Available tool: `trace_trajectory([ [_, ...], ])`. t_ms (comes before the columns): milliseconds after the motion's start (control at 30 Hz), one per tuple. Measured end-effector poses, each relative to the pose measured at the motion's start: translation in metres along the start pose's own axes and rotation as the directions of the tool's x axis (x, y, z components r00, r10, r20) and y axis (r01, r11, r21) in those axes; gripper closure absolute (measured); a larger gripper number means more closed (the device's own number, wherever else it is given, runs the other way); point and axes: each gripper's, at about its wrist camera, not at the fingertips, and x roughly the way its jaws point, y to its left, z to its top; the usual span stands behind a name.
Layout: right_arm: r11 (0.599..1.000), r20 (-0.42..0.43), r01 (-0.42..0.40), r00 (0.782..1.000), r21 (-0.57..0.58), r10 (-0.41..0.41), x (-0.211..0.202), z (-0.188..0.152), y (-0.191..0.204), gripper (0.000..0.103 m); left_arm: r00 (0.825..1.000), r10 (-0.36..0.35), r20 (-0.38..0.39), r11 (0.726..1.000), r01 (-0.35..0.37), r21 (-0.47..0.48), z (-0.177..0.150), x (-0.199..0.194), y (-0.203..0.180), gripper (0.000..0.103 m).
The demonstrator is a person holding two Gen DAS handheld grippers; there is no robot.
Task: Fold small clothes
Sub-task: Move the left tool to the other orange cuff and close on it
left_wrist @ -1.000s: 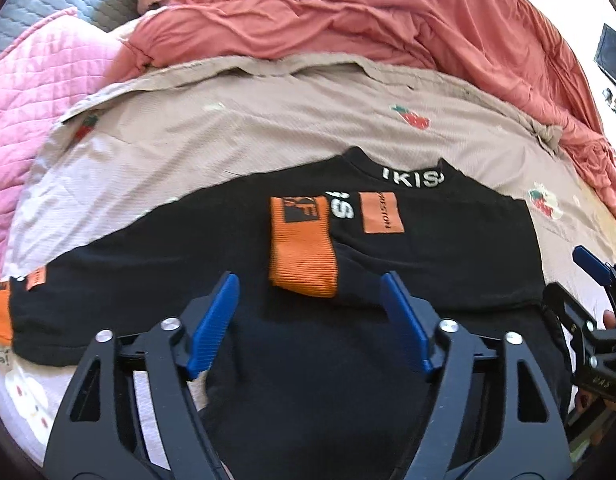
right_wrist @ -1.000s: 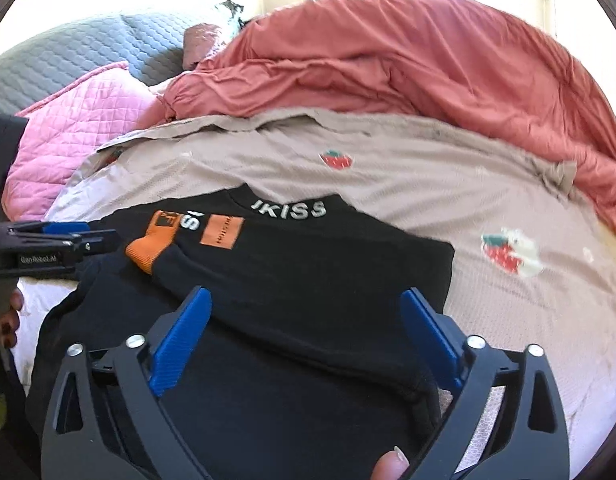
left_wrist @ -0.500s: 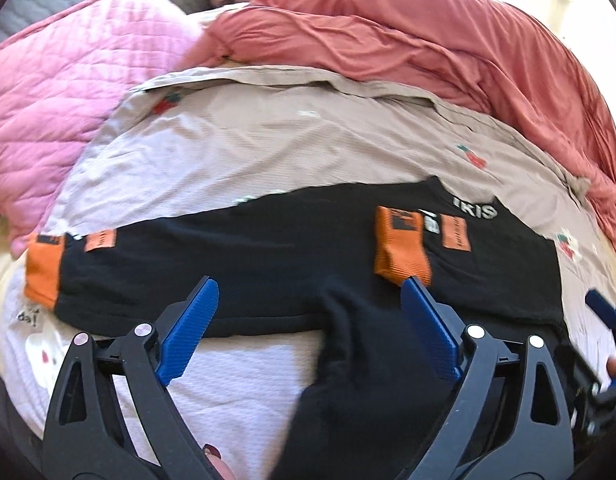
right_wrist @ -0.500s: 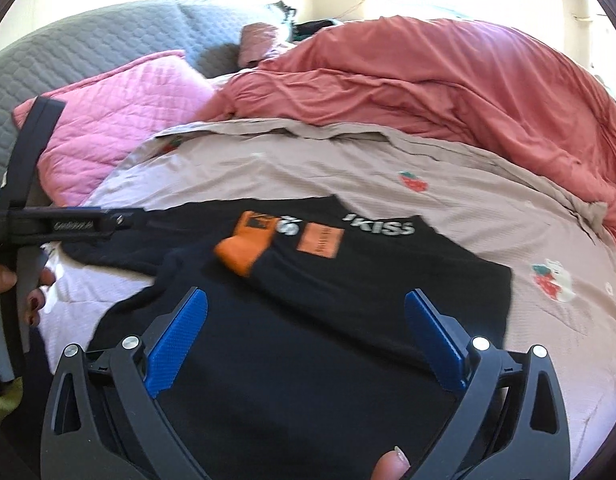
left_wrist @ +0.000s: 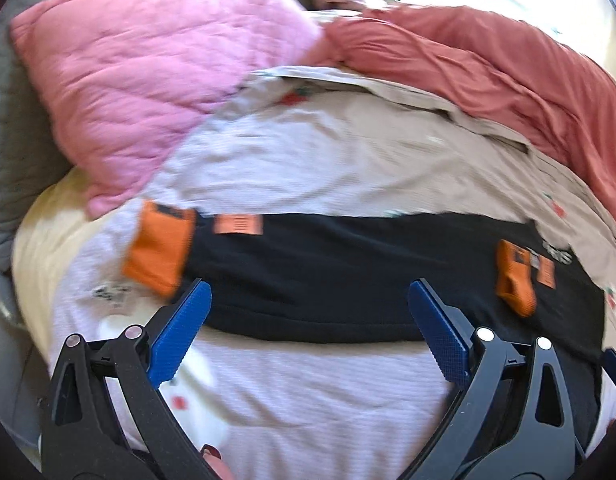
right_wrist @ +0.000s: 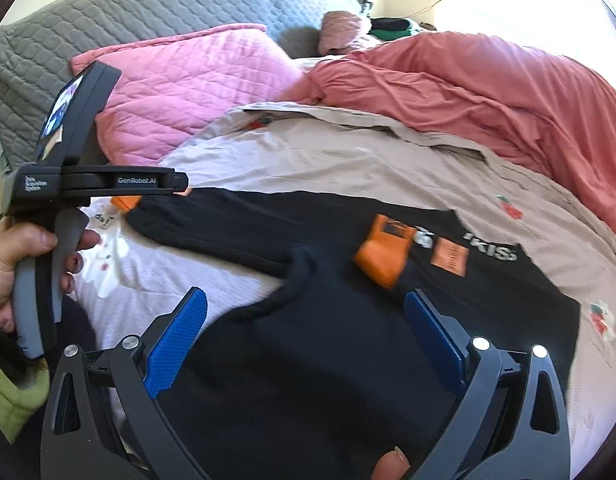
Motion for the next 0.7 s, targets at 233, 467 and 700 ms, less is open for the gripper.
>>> trace_trajectory([
  [233,0.999,-0.046,-0.014,0.999,-0.035,0.012,0.022,0.007,0.036,0.005,0.999,0.051,0.003,0.991,-0.05,-0.123,0.006,0.004,0.051,0.01],
  [467,0.997,-0.086,-0.042,0.996,-0.057,0.037,0.034,0.003,0.057,0.005,0.997,0.078,-0.011,0.971,-0.079,-0.225,0.006,0.014,0.091,0.01],
  [700,0.997,-0.105,-0.033,0.994,-0.07,0.026,0.032,-0.004,0.063,0.005,0.998,0.02,-0.052,0.926,-0.038,-0.376,-0.005,0.041,0.124,0.01],
])
